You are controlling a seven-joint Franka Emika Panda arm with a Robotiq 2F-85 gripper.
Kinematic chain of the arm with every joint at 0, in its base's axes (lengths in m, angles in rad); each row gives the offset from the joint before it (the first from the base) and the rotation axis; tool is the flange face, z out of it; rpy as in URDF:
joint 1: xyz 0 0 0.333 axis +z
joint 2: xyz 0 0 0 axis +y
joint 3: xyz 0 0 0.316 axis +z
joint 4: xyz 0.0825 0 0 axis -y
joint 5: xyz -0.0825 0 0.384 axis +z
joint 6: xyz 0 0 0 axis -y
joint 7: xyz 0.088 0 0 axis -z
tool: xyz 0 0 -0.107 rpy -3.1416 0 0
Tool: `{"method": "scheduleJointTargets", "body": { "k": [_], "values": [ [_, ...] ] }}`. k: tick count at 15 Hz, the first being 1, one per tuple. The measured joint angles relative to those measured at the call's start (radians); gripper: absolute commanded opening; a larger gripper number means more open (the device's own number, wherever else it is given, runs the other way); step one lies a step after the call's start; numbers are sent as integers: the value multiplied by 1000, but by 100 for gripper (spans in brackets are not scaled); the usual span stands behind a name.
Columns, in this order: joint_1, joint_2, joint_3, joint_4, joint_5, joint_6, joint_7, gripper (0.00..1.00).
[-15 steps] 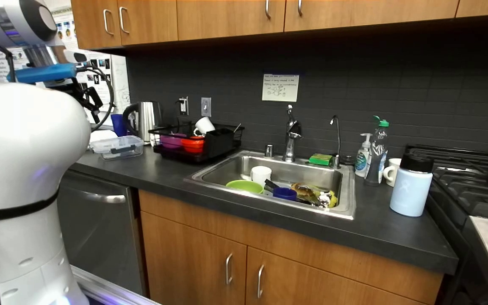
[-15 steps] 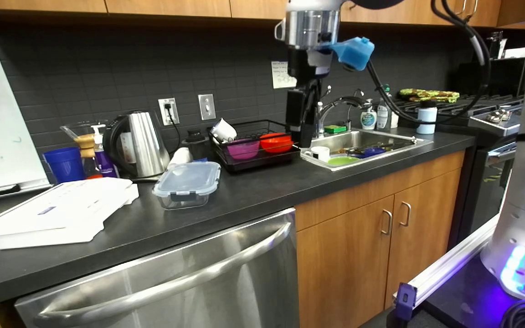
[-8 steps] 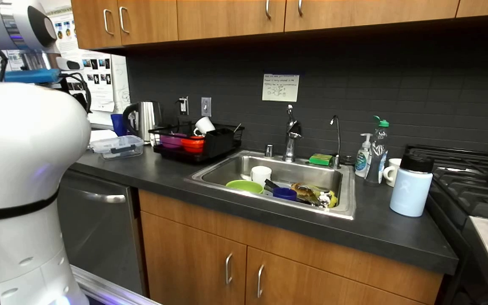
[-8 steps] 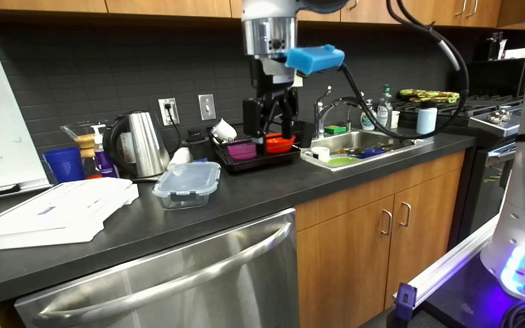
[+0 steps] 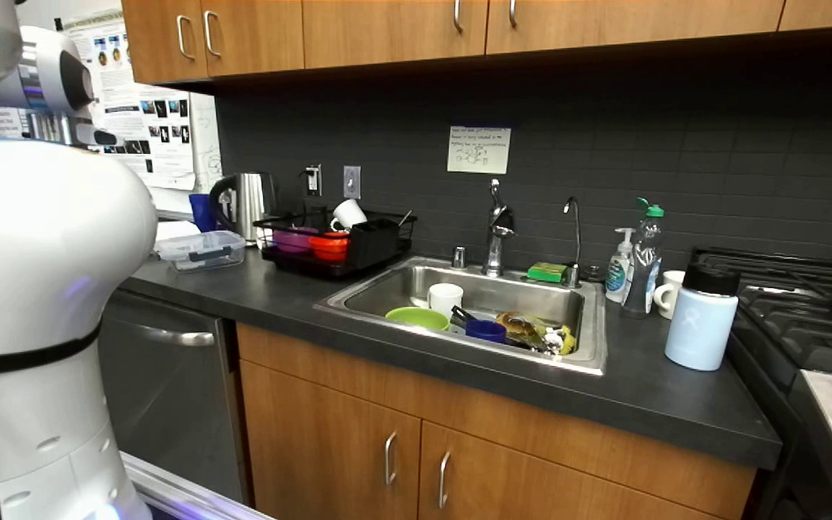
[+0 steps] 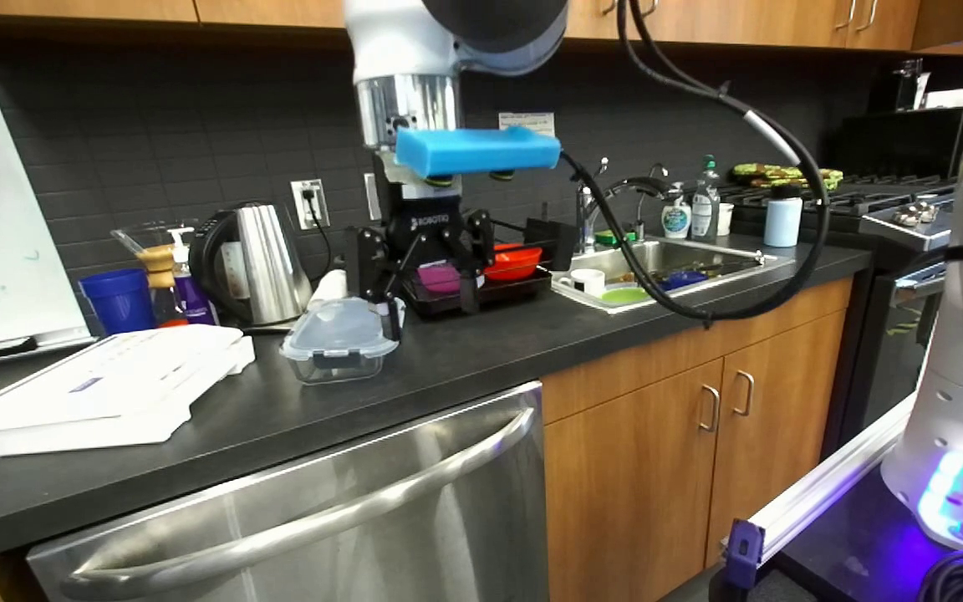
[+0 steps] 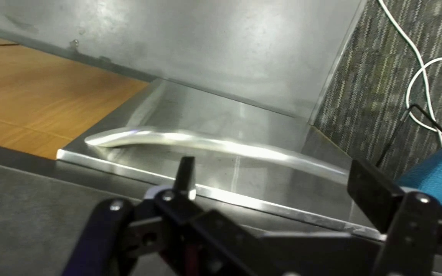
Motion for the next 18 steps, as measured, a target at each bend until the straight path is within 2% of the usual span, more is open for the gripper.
{"method": "scheduleJointTargets", "body": {
  "k": [4,8,12,15,18],
  "values": [
    [40,98,-15,34,7,100,33,100],
    [48,113,-47,20,76,253,-32,100],
    [34,105,-67,-22,320,377,-266,100],
    [14,97,-74,-56,515,402,-455,100],
    [-4,83,-83,-88,646,402,-607,100]
  ]
}}
